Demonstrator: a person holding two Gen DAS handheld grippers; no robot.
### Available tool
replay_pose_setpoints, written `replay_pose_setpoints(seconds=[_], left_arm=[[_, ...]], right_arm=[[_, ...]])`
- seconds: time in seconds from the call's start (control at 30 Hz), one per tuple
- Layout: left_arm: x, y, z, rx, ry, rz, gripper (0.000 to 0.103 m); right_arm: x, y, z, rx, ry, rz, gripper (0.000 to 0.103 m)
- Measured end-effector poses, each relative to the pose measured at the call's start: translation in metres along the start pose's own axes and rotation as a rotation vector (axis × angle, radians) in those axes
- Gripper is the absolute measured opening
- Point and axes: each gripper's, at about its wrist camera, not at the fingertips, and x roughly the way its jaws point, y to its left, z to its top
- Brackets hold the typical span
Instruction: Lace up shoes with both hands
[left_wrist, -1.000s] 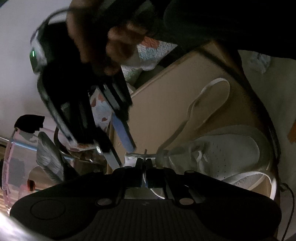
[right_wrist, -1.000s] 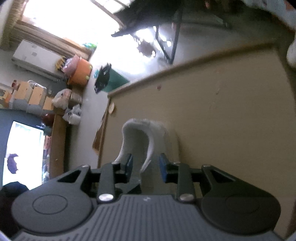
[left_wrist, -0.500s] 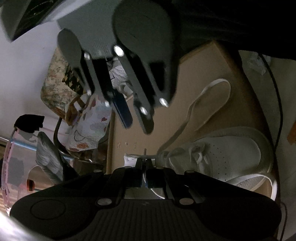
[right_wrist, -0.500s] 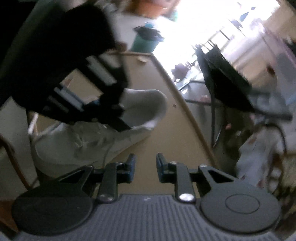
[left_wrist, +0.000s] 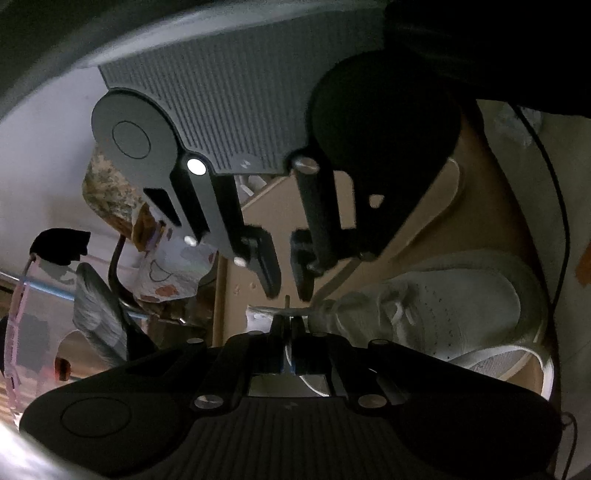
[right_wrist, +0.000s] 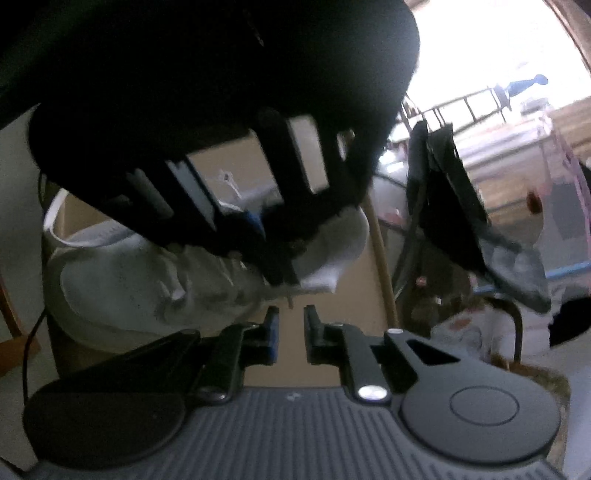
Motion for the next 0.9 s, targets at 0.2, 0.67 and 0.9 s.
replay_pose_setpoints(seconds=[0.2, 0.67, 0.9], left_arm=[[0.002, 0.000, -0.003, -0.005, -0.010, -0.002, 0.004], [-0.008, 0.004, -0.017, -0.123, -0.003, 0.070, 0.046], [-0.033, 0.029, -0.042, -0.553, -0.026, 0.093, 0.055]], right_arm=[[0.006, 0.002, 0.000, -0.065, -0.015, -0.010, 0.005], [0.012, -0.001, -0.010, -0.073, -0.020, -0.024, 0.002], [0.007, 0.004, -0.010, -0.063, -0.017, -0.020, 0.002]])
